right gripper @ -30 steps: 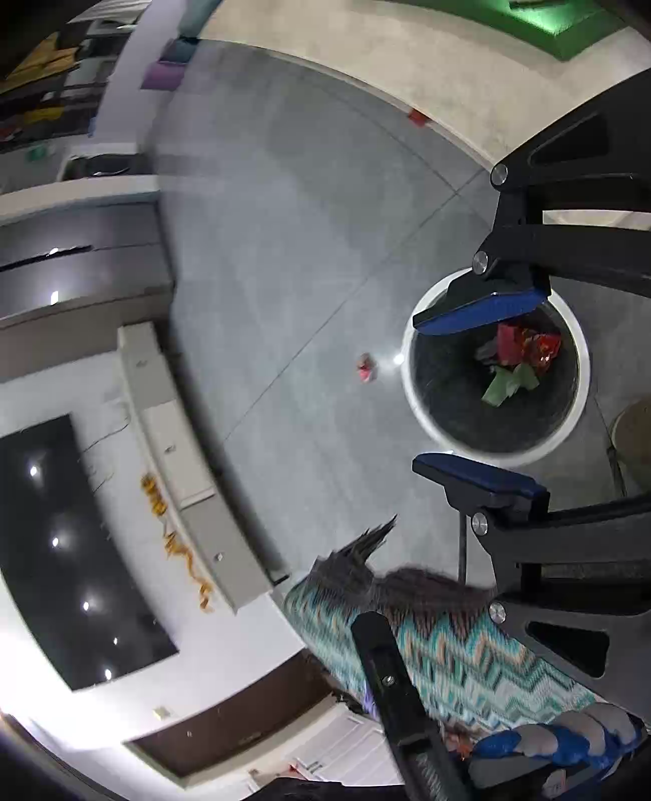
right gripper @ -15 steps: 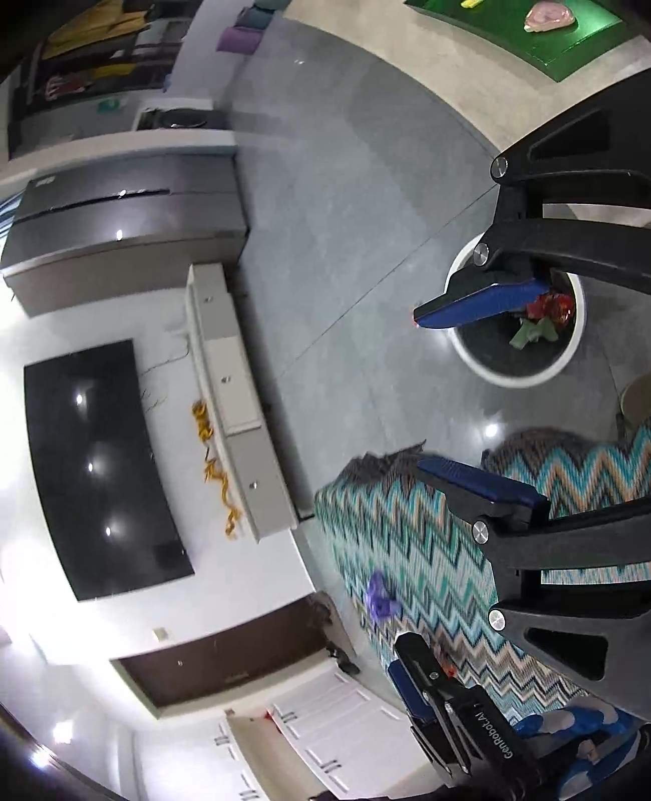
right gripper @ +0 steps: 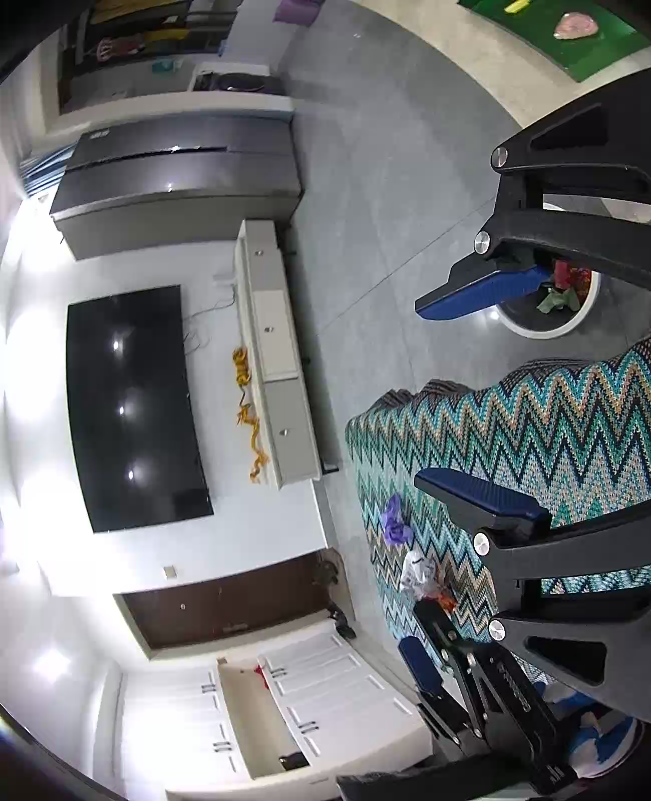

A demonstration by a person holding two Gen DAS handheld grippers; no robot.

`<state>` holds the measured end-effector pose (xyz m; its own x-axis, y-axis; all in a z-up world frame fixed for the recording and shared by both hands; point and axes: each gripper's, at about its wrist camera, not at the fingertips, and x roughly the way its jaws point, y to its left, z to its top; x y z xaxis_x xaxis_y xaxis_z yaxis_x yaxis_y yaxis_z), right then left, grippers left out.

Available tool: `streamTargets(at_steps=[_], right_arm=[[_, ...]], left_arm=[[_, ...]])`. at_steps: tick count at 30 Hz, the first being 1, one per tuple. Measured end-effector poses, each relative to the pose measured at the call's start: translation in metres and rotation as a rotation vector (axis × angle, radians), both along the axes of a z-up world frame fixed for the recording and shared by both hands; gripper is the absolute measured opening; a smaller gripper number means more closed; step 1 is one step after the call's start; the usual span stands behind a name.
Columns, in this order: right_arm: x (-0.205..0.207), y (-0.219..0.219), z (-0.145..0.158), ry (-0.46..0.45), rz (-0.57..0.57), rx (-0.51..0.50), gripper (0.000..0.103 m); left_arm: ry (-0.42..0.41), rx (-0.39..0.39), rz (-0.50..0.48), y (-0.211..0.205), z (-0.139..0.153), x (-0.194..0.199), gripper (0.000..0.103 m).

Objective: Collect trash
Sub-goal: 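Move both tools back toward the rug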

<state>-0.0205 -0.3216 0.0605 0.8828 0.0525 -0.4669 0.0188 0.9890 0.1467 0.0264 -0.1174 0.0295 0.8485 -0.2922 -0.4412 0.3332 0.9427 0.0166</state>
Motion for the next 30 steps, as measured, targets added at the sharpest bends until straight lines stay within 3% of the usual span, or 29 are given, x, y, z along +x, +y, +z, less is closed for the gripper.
streamTargets(at_steps=[4, 10, 16, 19, 25, 30], right_arm=[[0.009, -0.011, 0.000, -0.021, 0.032, 0.011, 0.064], [0.074, -0.047, -0.007, -0.057, 0.084, 0.019, 0.064], [0.161, -0.095, -0.019, -0.163, 0.145, 0.027, 0.064], [0.195, -0.116, -0.034, -0.186, 0.119, 0.067, 0.064], [0.240, -0.152, -0.049, -0.096, 0.045, 0.108, 0.064], [0.238, -0.172, -0.014, -0.027, 0.008, 0.129, 0.064]], left_arm=[[0.011, 0.030, -0.001, -0.021, -0.002, 0.014, 0.059], [0.029, 0.065, -0.007, -0.069, -0.021, 0.076, 0.059], [-0.069, 0.009, -0.019, -0.128, -0.021, 0.170, 0.059], [-0.095, -0.003, -0.031, -0.155, -0.026, 0.206, 0.059], [-0.010, 0.011, -0.011, -0.175, -0.040, 0.249, 0.059], [0.030, 0.049, 0.057, -0.171, -0.005, 0.253, 0.059]])
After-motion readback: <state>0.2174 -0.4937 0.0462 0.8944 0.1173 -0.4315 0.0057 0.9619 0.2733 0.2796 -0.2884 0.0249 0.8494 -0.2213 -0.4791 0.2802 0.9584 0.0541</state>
